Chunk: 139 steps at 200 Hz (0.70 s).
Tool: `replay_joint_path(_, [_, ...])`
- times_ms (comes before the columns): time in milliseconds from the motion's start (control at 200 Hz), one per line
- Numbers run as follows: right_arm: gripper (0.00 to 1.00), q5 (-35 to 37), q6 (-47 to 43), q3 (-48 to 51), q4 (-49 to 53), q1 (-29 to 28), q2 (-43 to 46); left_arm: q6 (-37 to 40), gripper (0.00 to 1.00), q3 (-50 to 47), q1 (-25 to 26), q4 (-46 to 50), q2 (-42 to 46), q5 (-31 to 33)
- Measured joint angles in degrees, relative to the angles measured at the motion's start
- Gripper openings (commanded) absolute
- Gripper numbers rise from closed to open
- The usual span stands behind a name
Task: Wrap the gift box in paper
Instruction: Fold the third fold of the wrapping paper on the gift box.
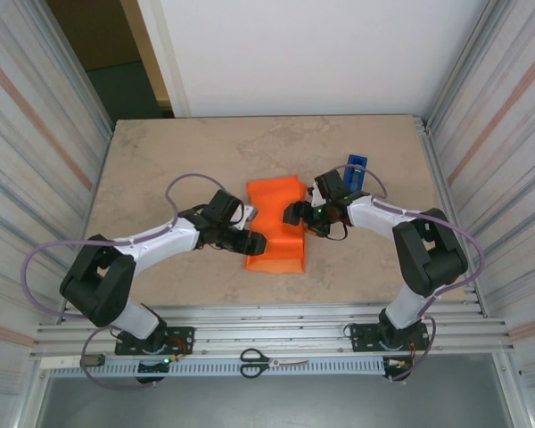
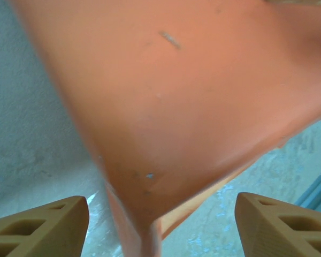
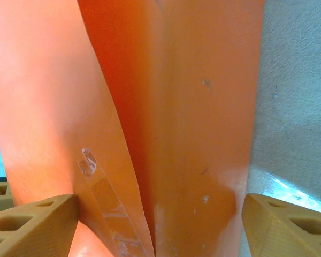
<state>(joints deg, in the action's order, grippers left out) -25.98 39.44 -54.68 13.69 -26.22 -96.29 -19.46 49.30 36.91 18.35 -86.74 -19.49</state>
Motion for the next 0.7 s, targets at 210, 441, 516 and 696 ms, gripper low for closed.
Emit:
replay_joint_path(210, [0.84, 0.63, -0.04, 0.11, 0.24, -0.33, 0.55, -0.07, 0.56, 0.0, 1.09, -0.09, -1.38, 3.5])
replay_joint_path(441, [0.86, 1.42, -0.04, -0.96, 2.27, -1.42, 0.57, -0.48, 0.46, -0.2, 1.77, -0.68, -2.56, 6.88])
replay_joint_path(516, [0.87, 1.84, -0.02, -1.07, 2.6, -1.53, 0.72, -0.72, 0.46, -0.57, 2.54, -0.72, -2.73, 8.5])
replay_joint_path(696, [0.91, 2.12, 0.02, -1.77, 3.61, -1.95, 1.68, -1.79, 0.42, -2.34, 3.41, -1.88, -2.71, 10.43])
